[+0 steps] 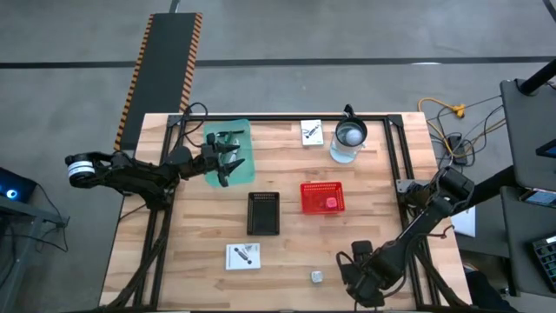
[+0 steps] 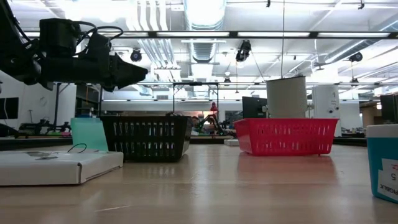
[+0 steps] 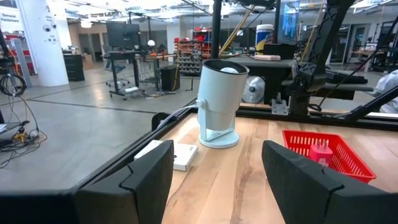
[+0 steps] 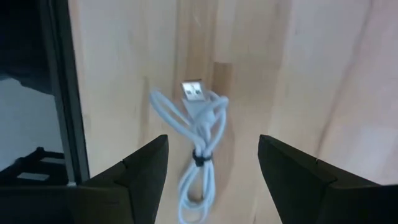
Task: Pick and place items into bin
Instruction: Put the white charger cable into the blue bin
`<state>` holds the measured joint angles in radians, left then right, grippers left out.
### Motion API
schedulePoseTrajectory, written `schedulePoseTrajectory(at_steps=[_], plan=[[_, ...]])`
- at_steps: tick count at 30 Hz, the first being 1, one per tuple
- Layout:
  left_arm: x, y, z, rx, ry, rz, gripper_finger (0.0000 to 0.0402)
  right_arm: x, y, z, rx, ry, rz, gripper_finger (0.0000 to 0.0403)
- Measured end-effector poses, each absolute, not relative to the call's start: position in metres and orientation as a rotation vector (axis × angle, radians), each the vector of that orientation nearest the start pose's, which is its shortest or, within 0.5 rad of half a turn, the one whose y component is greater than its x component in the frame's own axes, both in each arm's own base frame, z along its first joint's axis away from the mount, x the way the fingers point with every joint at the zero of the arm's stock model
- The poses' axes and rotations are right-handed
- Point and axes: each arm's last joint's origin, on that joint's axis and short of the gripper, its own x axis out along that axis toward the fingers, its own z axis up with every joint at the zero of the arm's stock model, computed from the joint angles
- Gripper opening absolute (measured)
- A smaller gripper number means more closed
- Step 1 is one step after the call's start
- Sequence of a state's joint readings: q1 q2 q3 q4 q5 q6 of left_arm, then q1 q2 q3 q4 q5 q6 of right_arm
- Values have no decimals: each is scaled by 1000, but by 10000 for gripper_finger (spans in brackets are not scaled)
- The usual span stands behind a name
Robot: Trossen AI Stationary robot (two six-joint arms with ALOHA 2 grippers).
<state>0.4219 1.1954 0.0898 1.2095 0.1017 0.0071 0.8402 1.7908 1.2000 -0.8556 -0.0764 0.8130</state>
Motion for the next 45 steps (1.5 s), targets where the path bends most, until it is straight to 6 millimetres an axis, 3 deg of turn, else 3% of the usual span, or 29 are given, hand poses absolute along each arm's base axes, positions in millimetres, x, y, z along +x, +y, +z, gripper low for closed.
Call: schedulePoseTrajectory(at_steps=[27, 45], plan=[[168, 72, 167, 34, -99, 320, 228, 210, 242, 151, 143, 1505, 169, 202], [168, 72, 166, 30, -85, 321, 228, 211, 241, 151, 136, 1502, 174, 105]])
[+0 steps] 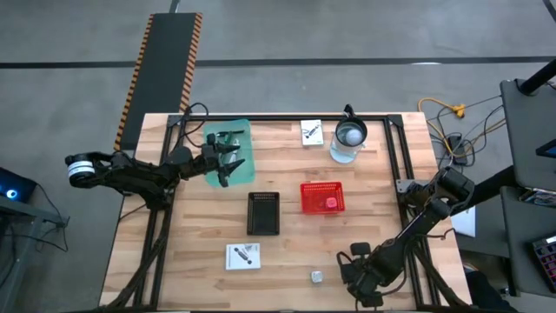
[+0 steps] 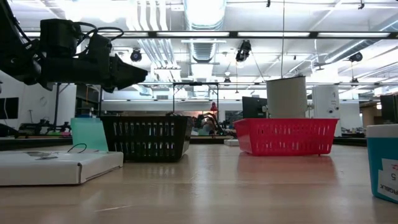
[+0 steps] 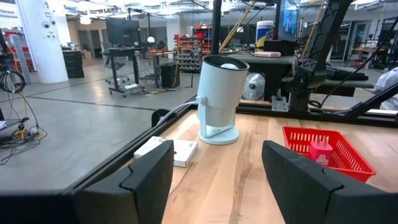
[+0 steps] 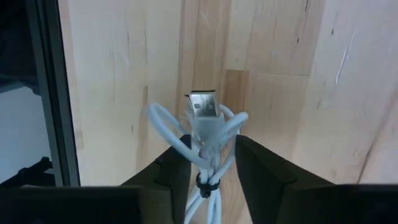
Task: Pick and place items into bin
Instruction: Put the white charger cable into the blue bin
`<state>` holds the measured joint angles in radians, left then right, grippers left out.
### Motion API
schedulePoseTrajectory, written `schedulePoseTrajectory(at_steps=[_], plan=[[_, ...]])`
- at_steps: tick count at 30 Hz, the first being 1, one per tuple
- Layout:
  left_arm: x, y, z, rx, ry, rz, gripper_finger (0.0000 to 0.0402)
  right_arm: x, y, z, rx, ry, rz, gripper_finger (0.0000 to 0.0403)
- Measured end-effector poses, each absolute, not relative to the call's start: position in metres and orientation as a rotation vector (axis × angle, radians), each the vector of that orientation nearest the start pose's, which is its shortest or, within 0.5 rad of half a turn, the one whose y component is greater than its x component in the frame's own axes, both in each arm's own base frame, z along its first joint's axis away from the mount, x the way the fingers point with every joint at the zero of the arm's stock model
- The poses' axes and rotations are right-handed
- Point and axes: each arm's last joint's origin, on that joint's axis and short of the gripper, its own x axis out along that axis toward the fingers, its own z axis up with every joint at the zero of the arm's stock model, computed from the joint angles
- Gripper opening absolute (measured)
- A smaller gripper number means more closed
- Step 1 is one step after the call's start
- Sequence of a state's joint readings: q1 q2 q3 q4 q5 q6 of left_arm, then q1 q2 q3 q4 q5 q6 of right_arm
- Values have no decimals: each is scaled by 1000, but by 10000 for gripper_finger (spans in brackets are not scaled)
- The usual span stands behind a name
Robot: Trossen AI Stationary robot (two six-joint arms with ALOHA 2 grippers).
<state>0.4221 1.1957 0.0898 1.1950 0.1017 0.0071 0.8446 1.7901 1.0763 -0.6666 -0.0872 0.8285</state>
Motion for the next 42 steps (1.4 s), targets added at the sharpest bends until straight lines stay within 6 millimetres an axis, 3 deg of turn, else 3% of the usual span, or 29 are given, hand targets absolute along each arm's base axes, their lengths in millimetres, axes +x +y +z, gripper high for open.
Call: schedulePoseTrajectory(at_steps=[9, 27, 33, 42], plan=[[168, 72, 166, 30, -86, 320, 228, 210, 240, 151, 116, 1506, 183, 16], [168, 72, 166, 30, -86, 320, 228, 223, 228, 154, 139, 1451, 102, 13], [168, 72, 166, 30, -86, 320, 228, 221, 224, 175, 157, 1373, 114, 12], [168, 72, 166, 30, -86, 320, 228, 218, 212, 211, 86, 1087, 4, 12]])
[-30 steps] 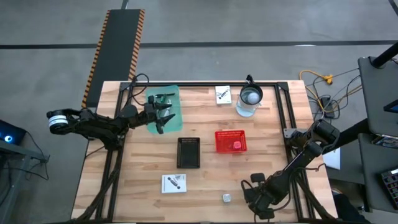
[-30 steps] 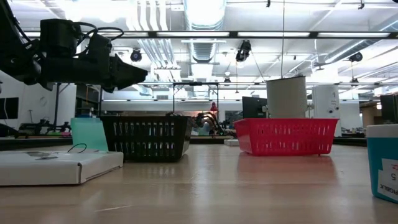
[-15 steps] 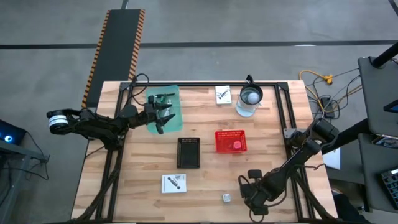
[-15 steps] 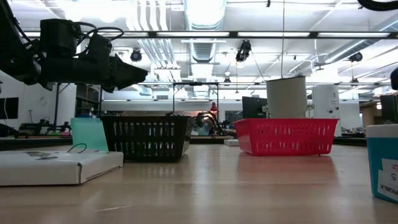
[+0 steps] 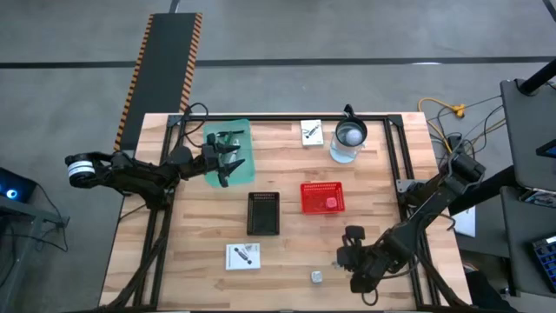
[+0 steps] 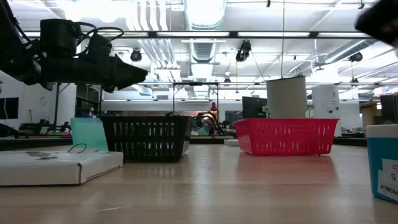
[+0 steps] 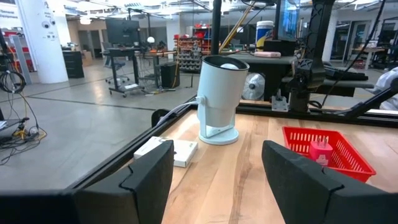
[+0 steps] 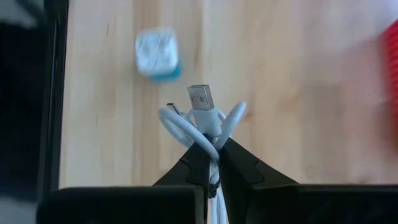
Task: Pick and place items into bin
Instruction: Put the white charger cable into the blue bin
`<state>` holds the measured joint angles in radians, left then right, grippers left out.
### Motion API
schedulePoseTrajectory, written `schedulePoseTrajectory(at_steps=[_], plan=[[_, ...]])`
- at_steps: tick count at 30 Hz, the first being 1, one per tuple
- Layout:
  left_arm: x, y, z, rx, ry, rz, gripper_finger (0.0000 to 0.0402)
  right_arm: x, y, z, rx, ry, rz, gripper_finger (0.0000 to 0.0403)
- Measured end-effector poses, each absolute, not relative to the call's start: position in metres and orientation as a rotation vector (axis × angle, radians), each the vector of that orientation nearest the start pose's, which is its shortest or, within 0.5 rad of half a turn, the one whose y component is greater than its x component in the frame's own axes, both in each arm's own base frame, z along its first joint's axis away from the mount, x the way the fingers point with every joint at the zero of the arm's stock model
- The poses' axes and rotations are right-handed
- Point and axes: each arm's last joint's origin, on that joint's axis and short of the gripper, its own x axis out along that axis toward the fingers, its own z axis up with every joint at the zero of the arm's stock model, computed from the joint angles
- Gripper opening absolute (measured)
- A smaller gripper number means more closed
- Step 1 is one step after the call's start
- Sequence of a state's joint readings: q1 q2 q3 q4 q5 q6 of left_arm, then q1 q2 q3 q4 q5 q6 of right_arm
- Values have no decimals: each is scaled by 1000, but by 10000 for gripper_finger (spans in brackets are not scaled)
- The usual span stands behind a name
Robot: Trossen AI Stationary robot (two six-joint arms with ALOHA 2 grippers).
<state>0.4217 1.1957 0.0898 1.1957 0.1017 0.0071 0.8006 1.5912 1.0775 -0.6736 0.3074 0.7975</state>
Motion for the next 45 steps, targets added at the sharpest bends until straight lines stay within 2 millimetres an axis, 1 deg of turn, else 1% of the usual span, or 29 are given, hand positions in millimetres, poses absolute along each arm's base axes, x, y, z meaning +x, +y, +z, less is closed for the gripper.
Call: schedulePoseTrajectory(at_steps=[3, 7, 10, 13, 17, 20, 24, 29, 35, 40, 45], plan=[[168, 72, 166, 30, -86, 320, 228, 217, 209, 219, 47, 1006, -32, 12], [168, 72, 166, 30, -86, 320, 228, 218, 206, 221, -22, 925, -92, 12], [168, 72, 166, 30, -86, 320, 228, 218, 204, 216, -84, 904, -117, 12], [168, 72, 166, 31, -86, 320, 228, 217, 202, 205, -113, 894, -117, 12], [168, 72, 166, 30, -86, 320, 228, 215, 201, 189, -99, 856, -81, 12], [168, 72, 166, 31, -86, 320, 228, 217, 204, 181, -89, 805, 0, 12], [168, 72, 166, 30, -86, 320, 228, 220, 207, 179, -96, 715, 96, 12], [168, 72, 166, 30, -86, 320, 228, 224, 206, 179, -127, 618, 130, 12], [168, 72, 166, 31, -86, 320, 228, 233, 194, 175, -194, 510, 142, 12], [168, 72, 166, 38, -85, 320, 228, 239, 177, 166, -255, 462, 170, 12], [168, 72, 166, 38, -84, 321, 228, 246, 160, 162, -292, 391, 152, 12]])
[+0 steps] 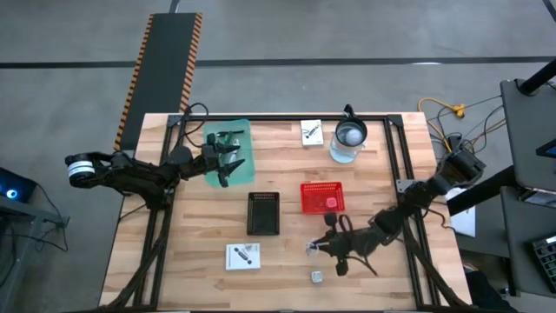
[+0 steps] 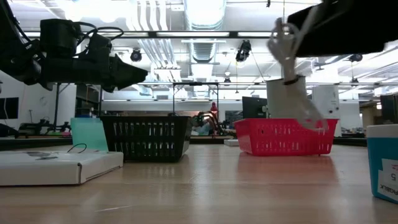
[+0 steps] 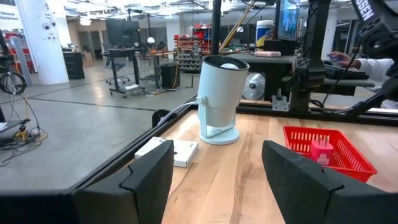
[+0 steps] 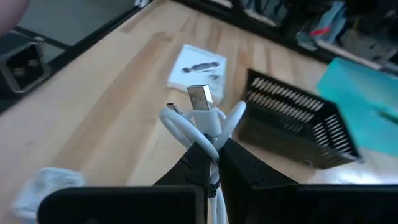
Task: Pick and place items into bin
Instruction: Put the white charger cable into the blue bin
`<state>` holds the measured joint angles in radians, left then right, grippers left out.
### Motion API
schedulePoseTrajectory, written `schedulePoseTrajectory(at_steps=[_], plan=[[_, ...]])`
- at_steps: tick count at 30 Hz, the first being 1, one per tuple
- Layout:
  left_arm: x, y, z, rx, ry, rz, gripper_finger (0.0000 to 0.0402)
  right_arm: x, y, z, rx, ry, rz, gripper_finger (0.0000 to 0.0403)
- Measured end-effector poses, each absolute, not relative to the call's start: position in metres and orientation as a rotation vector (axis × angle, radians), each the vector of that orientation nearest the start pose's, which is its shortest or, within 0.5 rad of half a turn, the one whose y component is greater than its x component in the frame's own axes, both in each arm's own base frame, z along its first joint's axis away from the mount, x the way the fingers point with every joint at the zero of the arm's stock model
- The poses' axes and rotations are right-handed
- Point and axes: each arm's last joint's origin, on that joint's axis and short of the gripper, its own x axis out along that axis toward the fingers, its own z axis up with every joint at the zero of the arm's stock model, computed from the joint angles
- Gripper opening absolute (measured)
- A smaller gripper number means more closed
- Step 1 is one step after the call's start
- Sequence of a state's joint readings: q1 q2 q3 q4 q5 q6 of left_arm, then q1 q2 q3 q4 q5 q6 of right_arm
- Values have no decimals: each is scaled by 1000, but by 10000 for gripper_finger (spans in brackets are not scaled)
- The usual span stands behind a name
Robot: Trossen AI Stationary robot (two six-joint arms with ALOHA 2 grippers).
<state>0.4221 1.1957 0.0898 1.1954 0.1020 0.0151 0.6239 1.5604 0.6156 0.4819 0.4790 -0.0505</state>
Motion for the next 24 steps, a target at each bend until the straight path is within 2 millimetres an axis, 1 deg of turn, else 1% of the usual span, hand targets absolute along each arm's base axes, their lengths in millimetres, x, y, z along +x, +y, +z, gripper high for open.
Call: schedulePoseTrajectory(at_steps=[4, 6, 11, 18, 21, 24], plan=[[168, 72, 166, 50, -83, 313, 228, 252, 150, 165, -294, 318, 155, 12], [169, 71, 166, 86, -78, 271, 228, 254, 145, 166, -291, 287, 137, 12], [171, 62, 166, 174, -80, 76, 228, 260, 131, 170, -276, 226, 85, 12], [174, 43, 167, 348, -133, -287, 228, 265, 120, 171, -267, 215, 41, 12], [178, 36, 170, 395, -160, -345, 228, 266, 118, 171, -265, 215, 34, 12], [181, 32, 174, 402, -179, -368, 228, 266, 118, 171, -259, 215, 32, 12]])
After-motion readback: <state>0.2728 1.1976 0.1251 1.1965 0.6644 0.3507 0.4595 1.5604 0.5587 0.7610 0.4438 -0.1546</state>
